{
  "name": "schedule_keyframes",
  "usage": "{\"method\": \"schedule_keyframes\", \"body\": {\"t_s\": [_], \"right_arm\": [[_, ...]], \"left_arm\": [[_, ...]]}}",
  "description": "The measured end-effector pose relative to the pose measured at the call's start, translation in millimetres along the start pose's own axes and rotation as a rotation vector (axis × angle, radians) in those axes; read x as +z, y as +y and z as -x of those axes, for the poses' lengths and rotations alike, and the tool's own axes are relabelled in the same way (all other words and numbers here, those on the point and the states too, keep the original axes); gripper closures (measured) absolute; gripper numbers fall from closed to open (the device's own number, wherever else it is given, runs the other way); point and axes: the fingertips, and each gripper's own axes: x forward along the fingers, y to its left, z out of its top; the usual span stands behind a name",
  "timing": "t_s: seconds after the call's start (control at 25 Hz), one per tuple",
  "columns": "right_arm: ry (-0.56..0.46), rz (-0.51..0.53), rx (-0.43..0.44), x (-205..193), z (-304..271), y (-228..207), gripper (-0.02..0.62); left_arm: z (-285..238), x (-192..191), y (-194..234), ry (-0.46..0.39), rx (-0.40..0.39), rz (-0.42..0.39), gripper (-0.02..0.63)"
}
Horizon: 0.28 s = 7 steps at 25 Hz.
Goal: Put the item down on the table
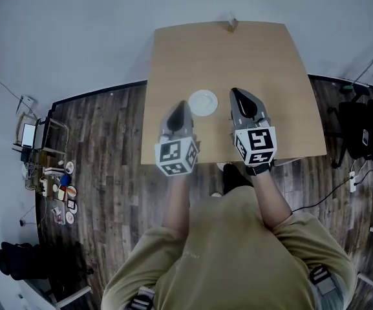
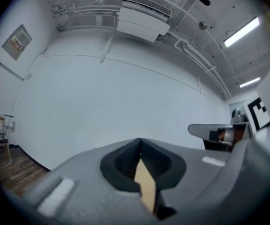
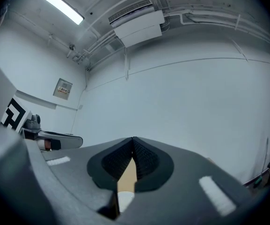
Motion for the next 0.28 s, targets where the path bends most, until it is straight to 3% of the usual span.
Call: {"method": "schedule_keyframes", "body": {"t_s": [0.28], "right_arm": [[0.049, -0.033, 0.007, -24.8, -20.2, 0.1, 0.589]], "left_arm": [[-6.0, -9.0, 10.5, 0.029, -0.006, 0.010, 0.604]]}}
